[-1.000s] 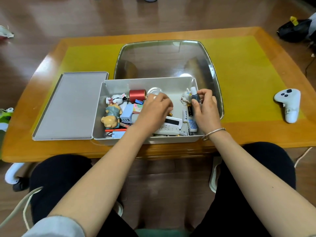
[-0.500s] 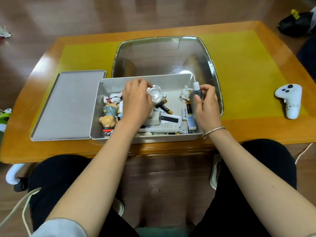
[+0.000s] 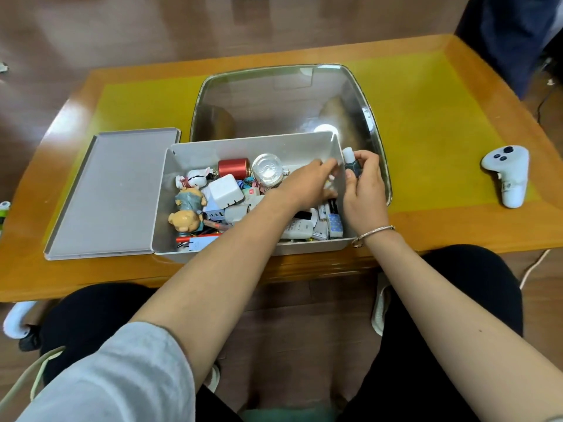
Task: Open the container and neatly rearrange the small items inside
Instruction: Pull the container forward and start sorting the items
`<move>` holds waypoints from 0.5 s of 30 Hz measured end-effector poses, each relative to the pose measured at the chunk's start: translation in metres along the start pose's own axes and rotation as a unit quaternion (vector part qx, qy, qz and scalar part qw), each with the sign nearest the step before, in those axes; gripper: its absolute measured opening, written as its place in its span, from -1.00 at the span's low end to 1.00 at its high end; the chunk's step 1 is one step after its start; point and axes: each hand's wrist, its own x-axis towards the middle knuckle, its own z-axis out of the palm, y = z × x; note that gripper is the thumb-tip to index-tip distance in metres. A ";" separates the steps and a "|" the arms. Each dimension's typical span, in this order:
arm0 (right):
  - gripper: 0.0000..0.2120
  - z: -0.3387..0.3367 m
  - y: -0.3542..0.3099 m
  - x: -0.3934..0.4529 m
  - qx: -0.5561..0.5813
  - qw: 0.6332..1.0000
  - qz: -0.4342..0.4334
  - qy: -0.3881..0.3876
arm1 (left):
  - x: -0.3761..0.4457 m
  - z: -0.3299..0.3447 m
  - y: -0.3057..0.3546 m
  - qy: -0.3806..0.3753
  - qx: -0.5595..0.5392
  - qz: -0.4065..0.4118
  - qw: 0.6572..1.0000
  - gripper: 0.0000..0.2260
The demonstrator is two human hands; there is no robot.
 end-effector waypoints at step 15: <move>-0.77 0.001 0.001 0.000 -0.028 0.999 0.019 -0.005 | -0.094 -0.042 -0.005 0.225 0.110 -0.134 0.959 -0.83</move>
